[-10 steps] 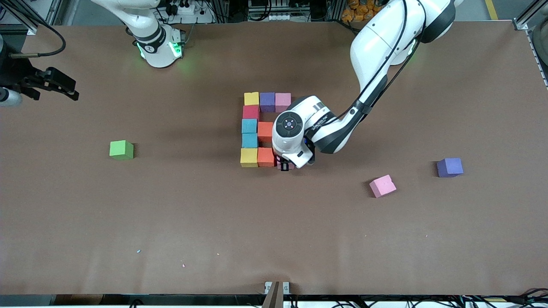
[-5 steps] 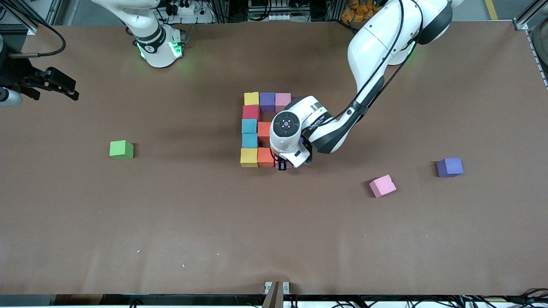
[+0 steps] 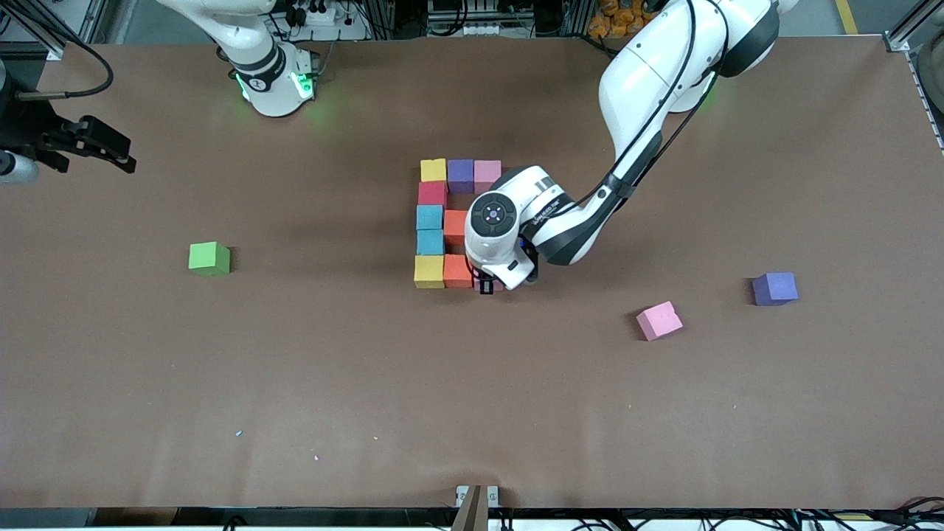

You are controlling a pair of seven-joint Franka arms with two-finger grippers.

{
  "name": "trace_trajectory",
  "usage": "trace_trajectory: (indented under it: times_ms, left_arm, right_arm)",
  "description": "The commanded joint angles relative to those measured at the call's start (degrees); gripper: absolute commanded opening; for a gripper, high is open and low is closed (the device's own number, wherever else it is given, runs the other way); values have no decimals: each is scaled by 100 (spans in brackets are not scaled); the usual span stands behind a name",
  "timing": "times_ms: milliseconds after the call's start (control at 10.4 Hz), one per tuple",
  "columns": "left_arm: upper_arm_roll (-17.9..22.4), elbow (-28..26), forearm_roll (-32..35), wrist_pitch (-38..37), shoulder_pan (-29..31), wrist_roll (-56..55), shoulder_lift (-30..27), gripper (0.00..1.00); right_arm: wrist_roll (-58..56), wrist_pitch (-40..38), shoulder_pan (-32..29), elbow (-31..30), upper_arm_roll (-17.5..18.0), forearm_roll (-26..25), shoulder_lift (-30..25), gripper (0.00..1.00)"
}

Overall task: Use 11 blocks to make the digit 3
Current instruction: 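Lower the light pink cube beside the orange cube with the left gripper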

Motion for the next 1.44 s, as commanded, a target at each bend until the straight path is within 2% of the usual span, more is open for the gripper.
trace_trajectory:
  times_ms: [0, 288, 384, 480, 576, 959, 1343]
  left_arm:
    - [71, 199, -131, -31, -92, -56, 107, 34]
    - [71, 199, -131, 13, -101, -56, 125, 37]
    - [71, 199, -131, 22, -101, -56, 125, 44]
    - [71, 199, -122, 22, -101, -4, 125, 63]
    - [71, 199, -113, 22, -101, 40, 142, 100]
    - [71, 190, -113, 4, -83, 85, 72, 100]
    - [-51, 146, -96, -469, -39, 94, -418, 100]
  right_arm:
    - [-50, -47, -42, -29, 38, -55, -88, 100]
    - [-50, -56, -42, -29, 38, -55, -88, 100]
    - [-50, -56, -42, -29, 38, -55, -88, 100]
    - [-50, -65, -42, -29, 38, -55, -88, 100]
    - [-50, -82, -42, -29, 38, -55, -88, 100]
    - [-50, -82, -42, -29, 38, -55, -88, 100]
    - [-50, -91, -42, -29, 38, -55, -88, 100]
